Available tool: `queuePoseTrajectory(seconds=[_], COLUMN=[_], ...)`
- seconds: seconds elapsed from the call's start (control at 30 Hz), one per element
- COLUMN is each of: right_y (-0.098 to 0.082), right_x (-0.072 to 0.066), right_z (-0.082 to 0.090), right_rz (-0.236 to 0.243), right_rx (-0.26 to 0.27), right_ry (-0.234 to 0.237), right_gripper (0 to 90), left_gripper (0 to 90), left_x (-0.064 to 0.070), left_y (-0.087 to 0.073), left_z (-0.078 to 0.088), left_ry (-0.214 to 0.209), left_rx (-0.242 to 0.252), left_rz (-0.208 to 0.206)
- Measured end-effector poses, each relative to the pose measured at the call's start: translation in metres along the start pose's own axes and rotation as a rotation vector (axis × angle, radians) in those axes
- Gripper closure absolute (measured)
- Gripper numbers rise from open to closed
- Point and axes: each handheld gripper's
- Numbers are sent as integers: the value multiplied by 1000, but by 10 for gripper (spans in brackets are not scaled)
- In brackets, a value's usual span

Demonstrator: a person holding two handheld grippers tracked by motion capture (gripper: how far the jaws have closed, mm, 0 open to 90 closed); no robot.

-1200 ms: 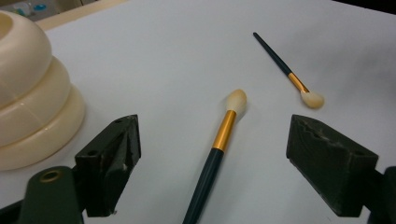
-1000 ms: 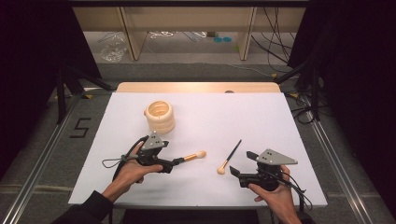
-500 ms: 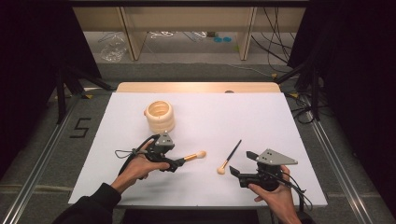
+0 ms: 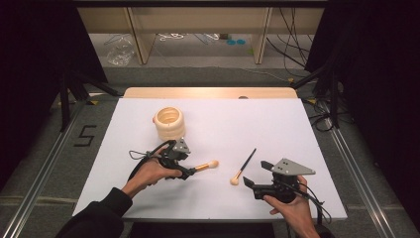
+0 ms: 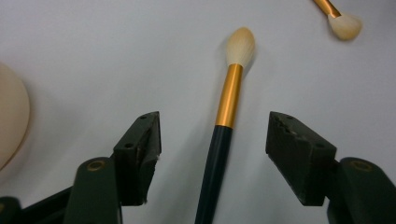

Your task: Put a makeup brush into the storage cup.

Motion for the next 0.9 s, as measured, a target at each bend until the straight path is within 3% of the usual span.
queuePoseTrajectory(seconds=[0.03,0.07,0.17,0.3,0.37,0.4,0.43,0.53,0.6,0.8,0.87,0.9], right_y=[0,0,0,-1,0,0,0,0,-1,0,-2,-1], right_x=[1,1,0,0,0,0,0,0,0,0,0,1], right_z=[0,0,0,-2,-2,-2,0,-1,-1,0,-3,-1], right_rz=[12,10,-1,8,7,7,13,3,-2,8,-2,14], right_rx=[9,8,-1,15,18,18,-10,-19,-13,-18,-9,-14], right_ry=[-6,-4,5,3,4,4,-6,2,10,2,26,7], right_gripper=[175,175,175,176,178,178,180,180,182,182,183,184], left_gripper=[371,387,430,490,522,534,546,577,593,642,669,679], left_x=[1,0,-1,2,1,1,-1,-2,-3,-4,-4,-4], left_y=[1,3,5,10,12,12,13,15,17,19,19,19], left_z=[-1,-1,-5,-10,-11,-11,-11,-13,-13,-18,-19,-20], left_ry=[-4,1,-25,-41,-50,-50,-61,-72,-84,-91,-98,-100], left_rx=[-4,-18,-68,-95,-145,-145,-171,-181,-208,-242,-258,-264], left_rz=[9,-12,-27,-22,-58,-58,-77,-57,-80,-87,-90,-89])
Point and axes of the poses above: each handheld gripper's, and its own axes: z roughly backward along the jaws, y roughly out of its top, x roughly to its right, and after that the axes turned 1 degree about -y, right-handed
